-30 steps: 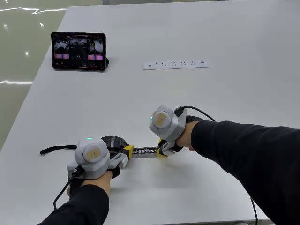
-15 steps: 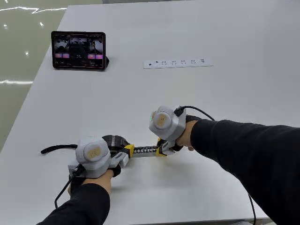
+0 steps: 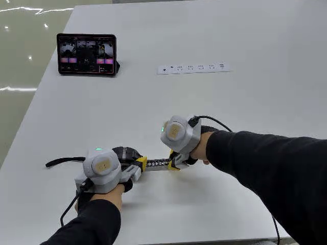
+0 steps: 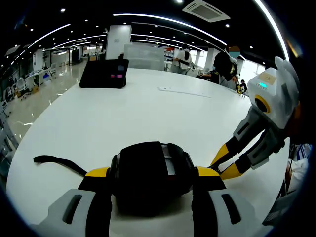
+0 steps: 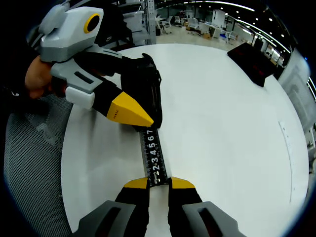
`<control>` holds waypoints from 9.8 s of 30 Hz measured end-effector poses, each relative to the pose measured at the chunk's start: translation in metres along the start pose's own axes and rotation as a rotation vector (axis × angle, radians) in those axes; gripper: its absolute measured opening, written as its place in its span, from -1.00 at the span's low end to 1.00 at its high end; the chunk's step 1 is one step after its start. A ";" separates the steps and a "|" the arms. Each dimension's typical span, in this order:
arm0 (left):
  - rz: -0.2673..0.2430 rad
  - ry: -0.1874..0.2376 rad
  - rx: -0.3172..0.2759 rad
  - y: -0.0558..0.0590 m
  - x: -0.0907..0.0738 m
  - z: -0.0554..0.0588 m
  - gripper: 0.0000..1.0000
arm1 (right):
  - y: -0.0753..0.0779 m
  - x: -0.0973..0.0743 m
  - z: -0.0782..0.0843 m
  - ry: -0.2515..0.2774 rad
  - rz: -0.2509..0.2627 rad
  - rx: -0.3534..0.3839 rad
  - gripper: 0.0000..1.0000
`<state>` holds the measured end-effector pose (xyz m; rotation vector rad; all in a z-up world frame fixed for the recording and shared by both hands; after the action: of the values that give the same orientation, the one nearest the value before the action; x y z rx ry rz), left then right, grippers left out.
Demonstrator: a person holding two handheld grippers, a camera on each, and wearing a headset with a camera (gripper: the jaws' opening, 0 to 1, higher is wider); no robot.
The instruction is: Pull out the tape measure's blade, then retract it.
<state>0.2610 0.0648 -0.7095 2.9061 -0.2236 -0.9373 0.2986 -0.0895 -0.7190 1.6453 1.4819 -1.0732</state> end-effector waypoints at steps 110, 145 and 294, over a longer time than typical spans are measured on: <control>0.006 -0.012 -0.034 -0.002 0.000 -0.001 0.23 | -0.007 0.026 -0.045 0.099 -0.022 0.023 -0.80; 0.005 0.002 -0.018 -0.001 -0.001 -0.002 0.27 | -0.010 0.027 -0.047 0.120 -0.003 0.038 -0.76; 0.464 -0.165 0.418 -0.094 -0.091 -0.020 0.98 | -0.070 -0.182 0.223 0.376 0.328 0.493 0.98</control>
<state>0.2106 0.1730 -0.6524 2.8954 -1.1759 -1.1453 0.1949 -0.3584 -0.6509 2.4487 1.1498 -1.0311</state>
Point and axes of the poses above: the centre of the closed fingertips' face, and the gripper's own axes: x roughly forward along the fingers, y roughly to its right, z roughly out of its underside, the point moved 7 cm from there along -x, roughly backward along the fingers, and after that the axes turned 1 degree about x, right-handed, at the moved point
